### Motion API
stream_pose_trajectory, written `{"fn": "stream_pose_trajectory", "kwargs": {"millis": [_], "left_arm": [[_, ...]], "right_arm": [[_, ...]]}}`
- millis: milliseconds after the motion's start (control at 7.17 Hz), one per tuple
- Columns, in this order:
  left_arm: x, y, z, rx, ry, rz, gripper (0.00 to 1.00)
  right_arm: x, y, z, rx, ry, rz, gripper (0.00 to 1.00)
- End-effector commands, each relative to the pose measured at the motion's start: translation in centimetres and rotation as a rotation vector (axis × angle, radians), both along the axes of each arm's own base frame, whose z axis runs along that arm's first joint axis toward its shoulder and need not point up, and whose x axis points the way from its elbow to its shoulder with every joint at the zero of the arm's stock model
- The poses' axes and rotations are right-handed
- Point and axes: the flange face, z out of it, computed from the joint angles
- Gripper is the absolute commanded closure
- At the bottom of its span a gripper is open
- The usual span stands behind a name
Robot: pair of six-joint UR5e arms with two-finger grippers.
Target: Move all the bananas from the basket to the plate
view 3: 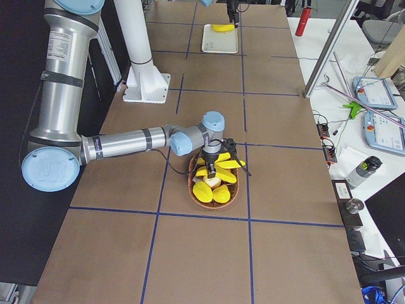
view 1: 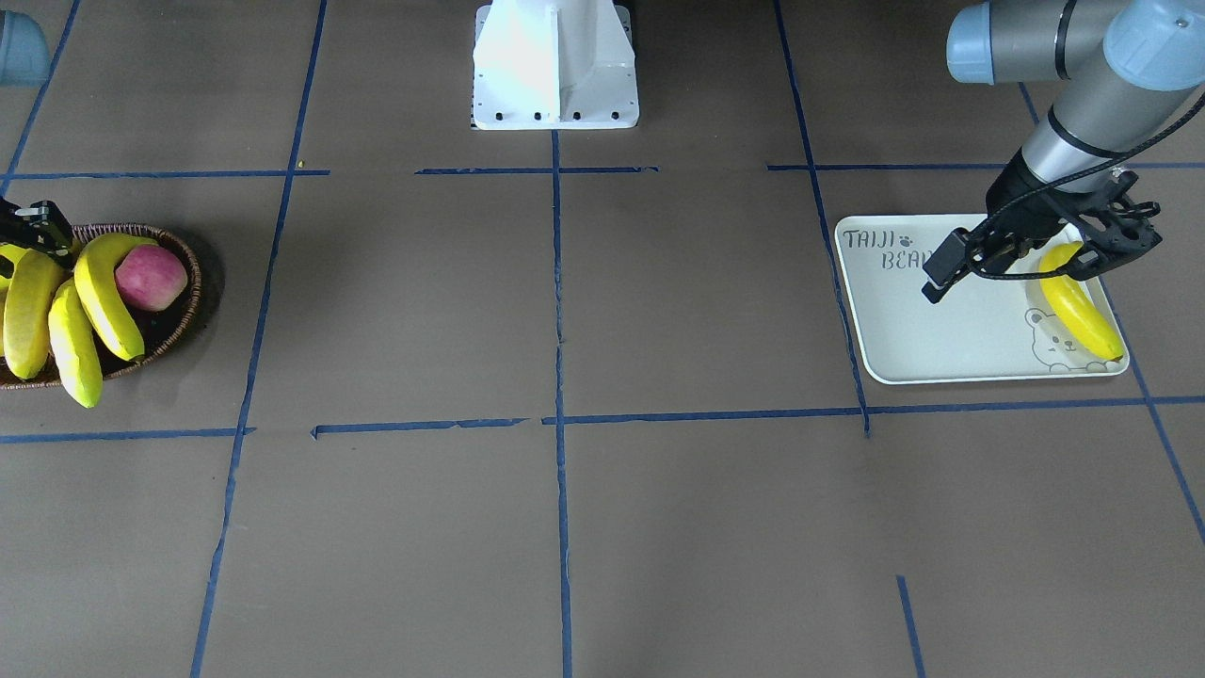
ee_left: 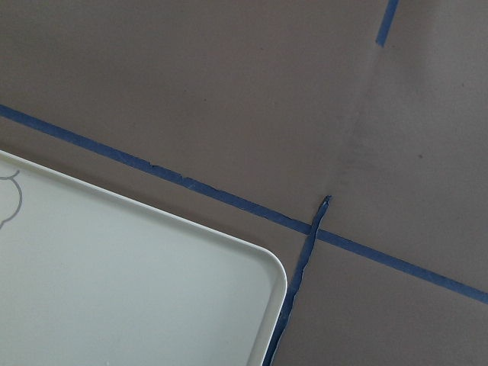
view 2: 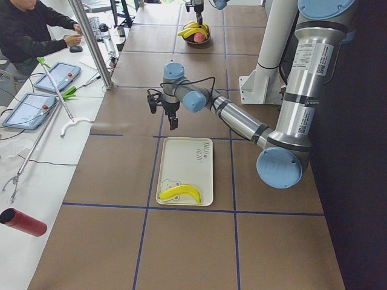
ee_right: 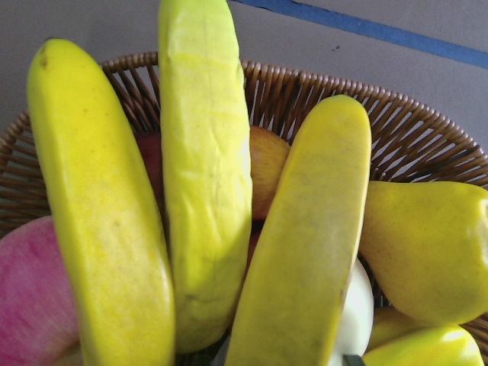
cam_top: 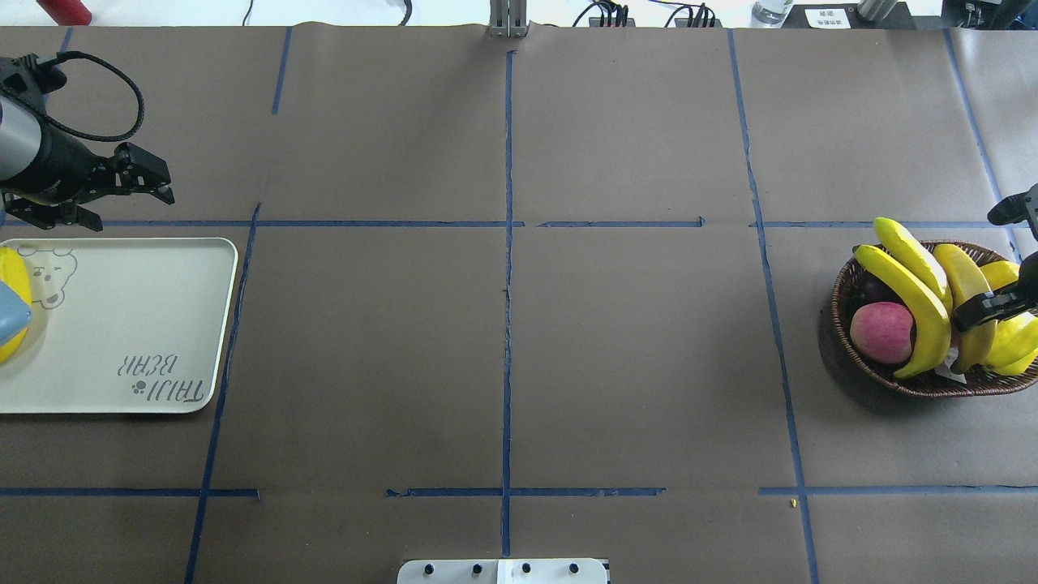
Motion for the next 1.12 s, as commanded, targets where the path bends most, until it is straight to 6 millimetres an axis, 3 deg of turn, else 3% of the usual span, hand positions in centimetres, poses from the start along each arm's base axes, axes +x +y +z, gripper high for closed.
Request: {"fn": "stream_pose_trajectory", "kwargs": {"millis": [0,139,279,558,697,837,976], "left_arm": [[0.1,0.0,-0.2,0.000,0.004,0.002,0.00],[0.0,0.0,-0.2,0.000,0.004,0.001,0.00],[0.1,0.0,-0.2,-0.002,0.004,0.003,0.00],[0.1,0.0,-0.2,0.000,0.005,0.003,0.00],[0.4,0.1,-0.3,0.002,0.006,0.008,0.00],[0.6,-0.1,-1.2,0.014,0.016,0.011,0.00],[1.8,-0.2,-2.6,0.030,0.031,0.024,0.00]], "right_arm": [[1.7,-0.4,-1.2,0.011,-0.024,0.033,0.97],[3.3,-0.2,-2.7,0.038,-0.037,0.061,0.99],[5.7,0.6,-3.9,0.058,-0.042,0.100,0.99],[11.5,2.4,-8.2,0.160,-0.072,0.173,0.99],[12.1,2.3,-10.0,0.146,-0.187,0.164,1.00],[11.4,1.2,-12.1,0.137,-0.278,0.143,1.00],[10.6,-1.2,-15.4,0.084,-0.327,0.231,1.00]]}}
